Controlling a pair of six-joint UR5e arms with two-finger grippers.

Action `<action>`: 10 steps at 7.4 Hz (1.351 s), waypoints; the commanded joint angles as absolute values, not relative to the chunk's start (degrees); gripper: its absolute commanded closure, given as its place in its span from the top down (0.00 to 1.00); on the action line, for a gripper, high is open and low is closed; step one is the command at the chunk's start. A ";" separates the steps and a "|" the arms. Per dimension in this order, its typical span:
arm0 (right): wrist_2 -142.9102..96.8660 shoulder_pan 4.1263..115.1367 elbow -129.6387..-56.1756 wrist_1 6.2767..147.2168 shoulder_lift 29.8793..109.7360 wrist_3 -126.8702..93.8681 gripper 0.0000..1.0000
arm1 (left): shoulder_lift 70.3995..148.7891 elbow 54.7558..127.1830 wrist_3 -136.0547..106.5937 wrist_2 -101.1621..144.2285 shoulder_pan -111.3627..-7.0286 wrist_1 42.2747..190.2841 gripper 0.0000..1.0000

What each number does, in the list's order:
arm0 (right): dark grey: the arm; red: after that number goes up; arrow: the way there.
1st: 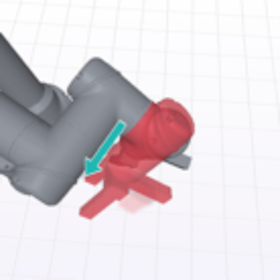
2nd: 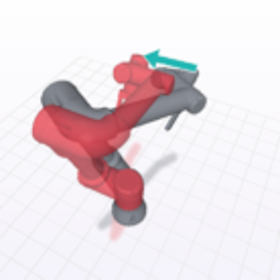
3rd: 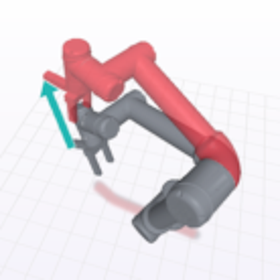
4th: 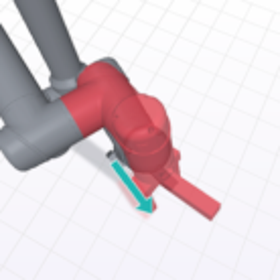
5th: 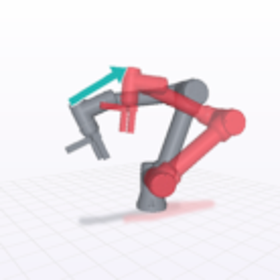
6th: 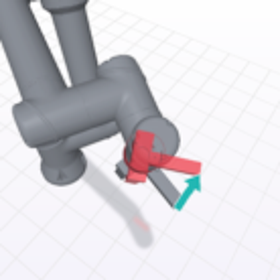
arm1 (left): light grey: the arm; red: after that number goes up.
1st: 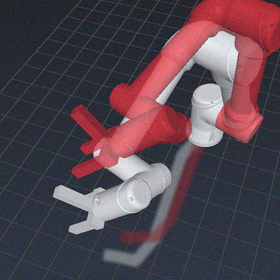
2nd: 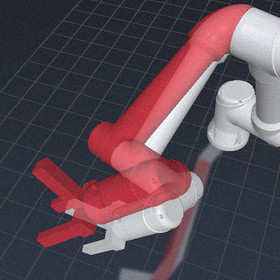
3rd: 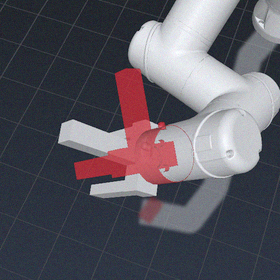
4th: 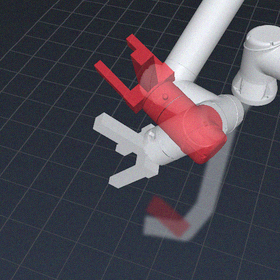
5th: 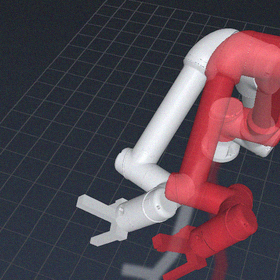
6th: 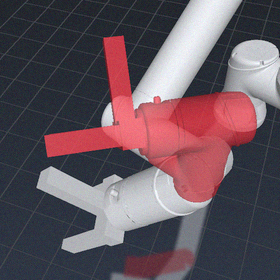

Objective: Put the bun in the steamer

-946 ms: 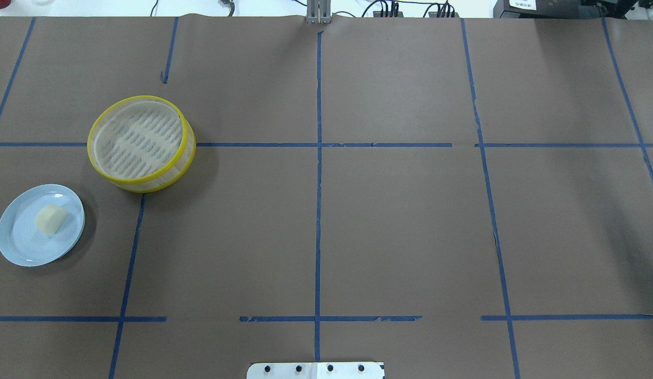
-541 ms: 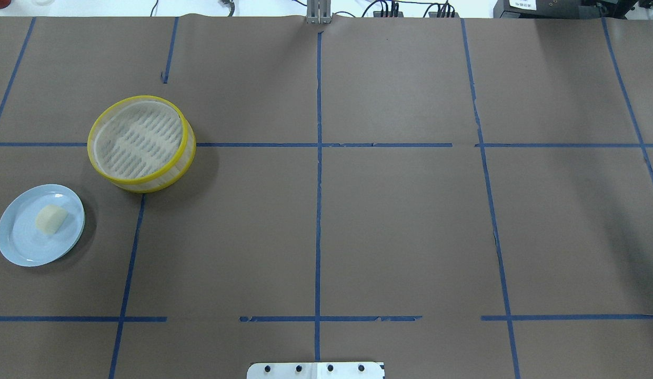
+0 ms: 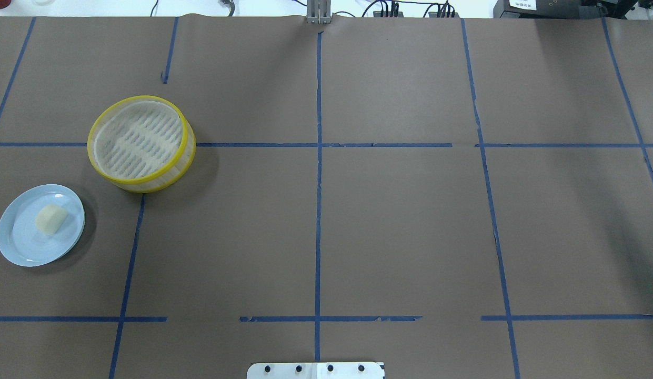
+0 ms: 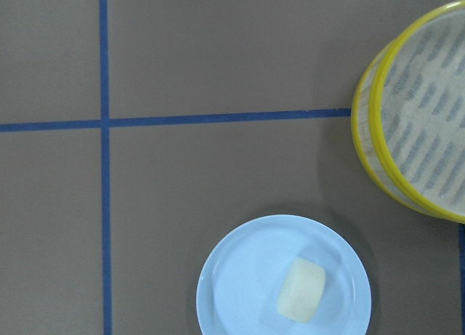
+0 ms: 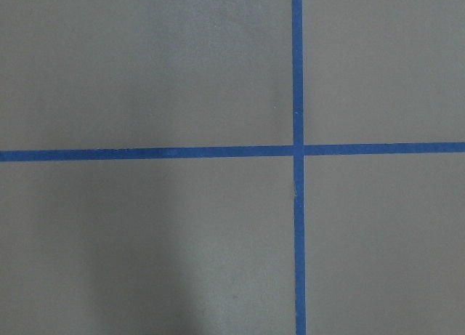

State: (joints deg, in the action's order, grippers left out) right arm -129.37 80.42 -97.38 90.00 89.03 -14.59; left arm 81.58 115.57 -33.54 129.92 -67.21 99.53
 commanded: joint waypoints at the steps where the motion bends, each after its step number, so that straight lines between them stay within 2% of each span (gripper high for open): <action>1: -129.37 80.42 -97.38 90.00 89.03 -14.59 1.00 | 79.89 108.06 -45.84 129.47 -59.27 116.22 1.00; 6: -129.37 80.42 -97.38 90.00 89.03 -14.59 1.00 | 85.51 99.33 -48.69 124.89 -54.41 118.30 1.00; 10: -129.37 80.42 -97.38 90.00 89.03 -14.59 1.00 | 85.52 97.91 -48.52 124.89 -51.25 118.30 1.00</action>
